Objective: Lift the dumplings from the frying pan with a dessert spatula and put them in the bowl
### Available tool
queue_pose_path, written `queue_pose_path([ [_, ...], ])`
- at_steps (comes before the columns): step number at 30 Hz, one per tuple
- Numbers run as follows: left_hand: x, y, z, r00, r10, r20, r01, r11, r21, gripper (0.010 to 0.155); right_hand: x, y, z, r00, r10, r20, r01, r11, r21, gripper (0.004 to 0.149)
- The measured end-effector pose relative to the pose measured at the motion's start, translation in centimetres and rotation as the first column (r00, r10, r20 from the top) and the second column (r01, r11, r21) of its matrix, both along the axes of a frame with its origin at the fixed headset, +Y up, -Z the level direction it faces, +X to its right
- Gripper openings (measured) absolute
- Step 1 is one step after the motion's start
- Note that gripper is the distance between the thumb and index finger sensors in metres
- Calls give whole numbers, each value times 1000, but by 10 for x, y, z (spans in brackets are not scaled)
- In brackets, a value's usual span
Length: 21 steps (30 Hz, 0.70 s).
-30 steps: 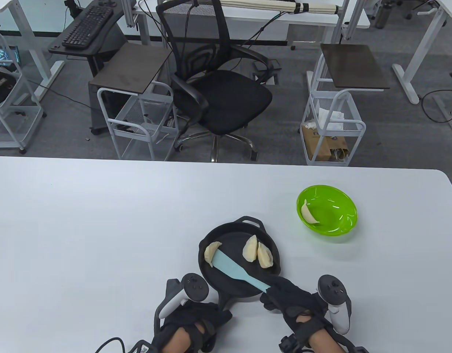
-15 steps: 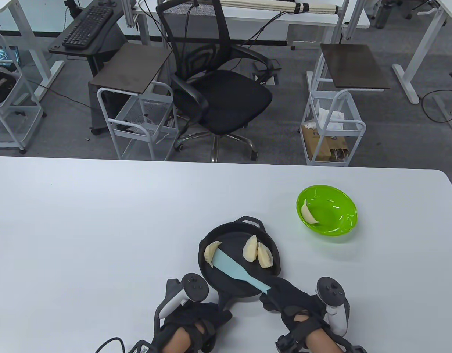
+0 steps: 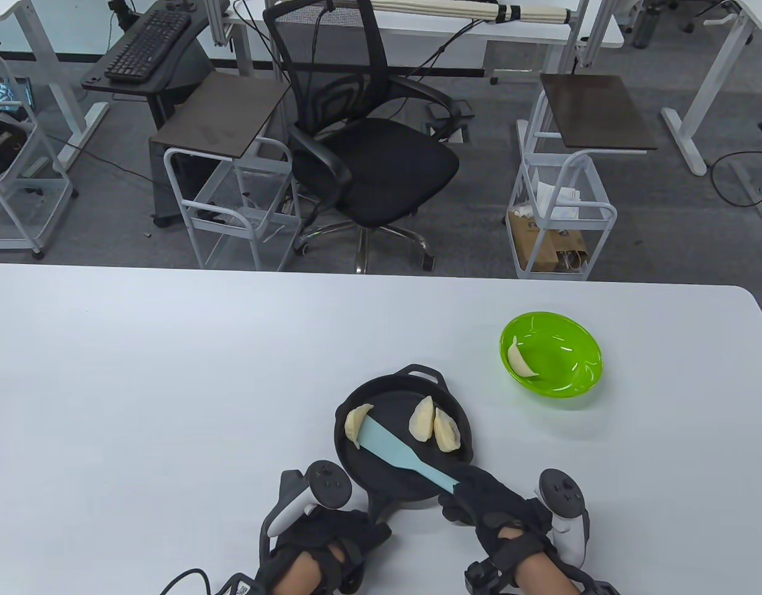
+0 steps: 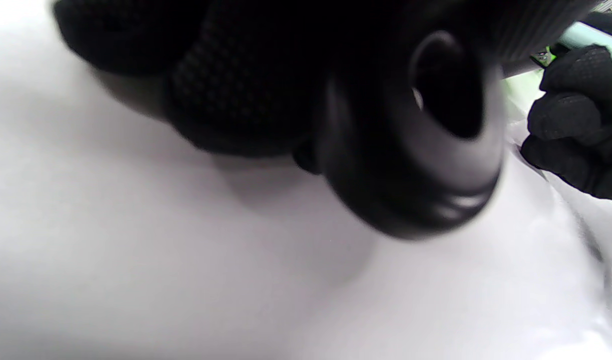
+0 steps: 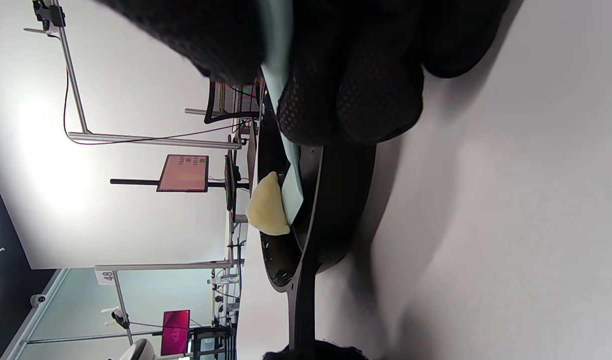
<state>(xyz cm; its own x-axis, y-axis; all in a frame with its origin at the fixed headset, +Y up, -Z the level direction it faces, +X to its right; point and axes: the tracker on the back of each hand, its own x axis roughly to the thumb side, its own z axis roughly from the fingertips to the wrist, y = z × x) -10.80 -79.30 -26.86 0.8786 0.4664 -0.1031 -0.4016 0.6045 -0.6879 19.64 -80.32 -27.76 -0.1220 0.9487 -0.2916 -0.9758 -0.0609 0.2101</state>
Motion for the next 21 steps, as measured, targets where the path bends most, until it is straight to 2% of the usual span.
queue_pose_path([
  [21,0,0,0,1000,0,0,0,1000,0,61,3,1,-1,999,-27,16,27,1000,14,53],
])
